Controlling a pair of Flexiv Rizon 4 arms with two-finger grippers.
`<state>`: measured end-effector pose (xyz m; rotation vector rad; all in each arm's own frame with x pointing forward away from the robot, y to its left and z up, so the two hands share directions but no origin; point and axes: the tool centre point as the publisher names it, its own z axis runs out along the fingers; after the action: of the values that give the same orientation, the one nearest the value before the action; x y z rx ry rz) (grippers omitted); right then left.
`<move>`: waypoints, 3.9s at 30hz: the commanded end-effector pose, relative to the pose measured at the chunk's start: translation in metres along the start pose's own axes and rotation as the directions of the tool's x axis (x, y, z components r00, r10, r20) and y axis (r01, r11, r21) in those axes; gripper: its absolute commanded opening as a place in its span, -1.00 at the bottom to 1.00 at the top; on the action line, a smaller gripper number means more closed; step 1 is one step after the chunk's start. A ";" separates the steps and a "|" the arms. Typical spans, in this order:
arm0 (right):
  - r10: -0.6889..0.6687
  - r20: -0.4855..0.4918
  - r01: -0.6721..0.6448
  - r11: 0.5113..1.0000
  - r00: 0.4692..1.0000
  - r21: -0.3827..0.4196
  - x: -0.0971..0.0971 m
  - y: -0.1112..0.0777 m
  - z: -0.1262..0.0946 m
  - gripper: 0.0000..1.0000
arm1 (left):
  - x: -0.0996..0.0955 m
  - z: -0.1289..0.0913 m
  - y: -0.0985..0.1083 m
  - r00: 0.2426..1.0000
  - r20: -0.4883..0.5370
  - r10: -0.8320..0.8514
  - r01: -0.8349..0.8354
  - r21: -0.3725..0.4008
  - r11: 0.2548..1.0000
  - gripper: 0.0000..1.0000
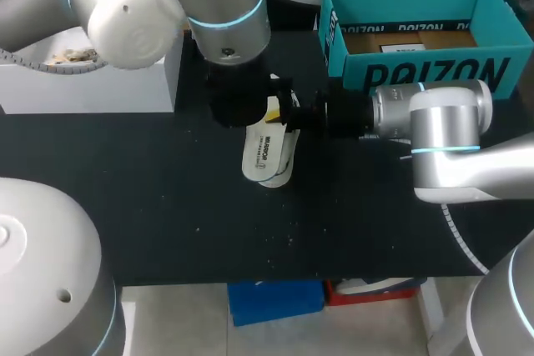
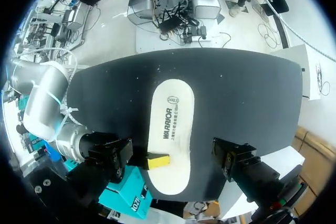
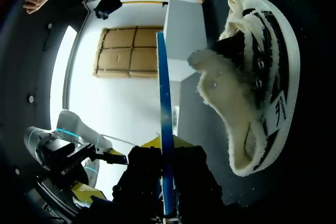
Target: Take the shoe out of the shoebox, open the shoe tongue, remove and reinsert the insole, then place the shoe into the shoebox
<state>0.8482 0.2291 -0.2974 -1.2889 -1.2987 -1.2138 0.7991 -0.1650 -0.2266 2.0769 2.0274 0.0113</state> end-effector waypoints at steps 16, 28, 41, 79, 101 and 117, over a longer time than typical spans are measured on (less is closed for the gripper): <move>0.000 0.001 0.000 1.000 1.000 -0.002 0.000 0.000 0.001 -1.00 | 0.044 0.000 -0.012 0.866 0.492 -0.089 0.142 -0.071 0.987 1.00; 0.000 0.001 0.000 1.000 1.000 -0.002 0.000 0.000 0.001 -1.00 | 0.044 0.000 -0.012 0.866 0.492 -0.089 0.142 -0.071 0.987 1.00; 0.000 0.001 0.000 1.000 1.000 -0.002 0.000 0.000 0.001 -1.00 | 0.048 0.007 -0.011 0.663 0.739 -0.121 0.114 0.061 0.992 1.00; 0.000 0.001 0.000 1.000 1.000 -0.002 0.000 0.000 0.001 -1.00 | 0.041 0.035 -0.002 0.365 0.931 -0.017 0.185 -0.055 0.981 1.00; 0.000 0.001 0.000 1.000 1.000 -0.002 0.000 0.000 0.001 -1.00 | 0.015 0.069 0.023 0.180 0.983 -0.029 0.204 -0.009 0.979 0.69; 0.000 0.001 0.000 1.000 1.000 -0.002 0.000 0.000 0.001 -1.00 | 0.004 0.077 0.025 0.181 0.983 -0.022 0.182 -0.011 0.983 -0.36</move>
<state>0.8483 0.2293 -0.2975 -1.2889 -1.2988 -1.2139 0.8349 -0.1710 -0.2960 1.1489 1.1768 -0.9697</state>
